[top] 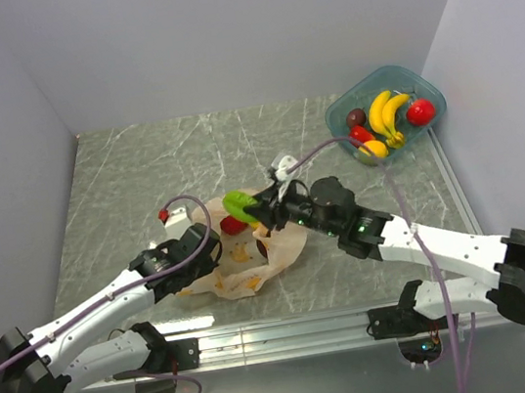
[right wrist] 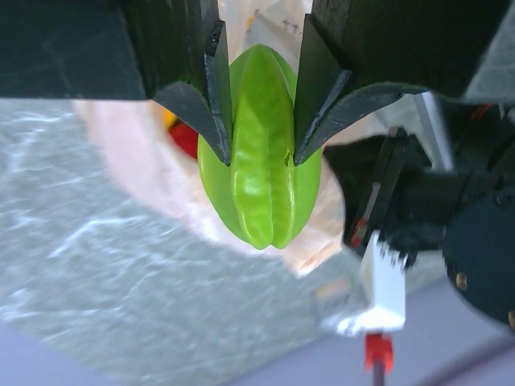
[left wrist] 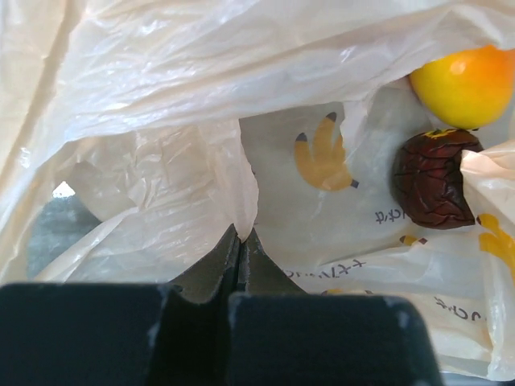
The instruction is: Untie the knot of the plastic bag and take out the fruit
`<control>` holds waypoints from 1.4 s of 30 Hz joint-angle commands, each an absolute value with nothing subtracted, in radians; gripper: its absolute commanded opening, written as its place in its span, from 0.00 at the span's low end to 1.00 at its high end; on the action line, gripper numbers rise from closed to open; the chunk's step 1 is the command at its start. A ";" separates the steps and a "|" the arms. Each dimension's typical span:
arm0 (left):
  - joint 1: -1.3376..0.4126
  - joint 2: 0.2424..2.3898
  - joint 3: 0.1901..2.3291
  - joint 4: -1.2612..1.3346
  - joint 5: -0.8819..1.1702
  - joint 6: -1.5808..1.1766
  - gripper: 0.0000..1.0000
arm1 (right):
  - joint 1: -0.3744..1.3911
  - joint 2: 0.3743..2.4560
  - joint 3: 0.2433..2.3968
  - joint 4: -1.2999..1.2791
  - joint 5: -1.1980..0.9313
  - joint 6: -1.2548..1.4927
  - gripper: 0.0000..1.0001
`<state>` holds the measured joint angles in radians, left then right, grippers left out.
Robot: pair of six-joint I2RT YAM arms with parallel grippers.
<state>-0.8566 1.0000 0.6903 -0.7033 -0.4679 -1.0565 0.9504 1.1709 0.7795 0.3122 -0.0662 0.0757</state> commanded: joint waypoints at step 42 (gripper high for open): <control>-0.850 0.919 0.568 -0.396 -0.314 -0.876 0.01 | 0.368 1.485 1.281 -0.043 0.114 0.164 0.76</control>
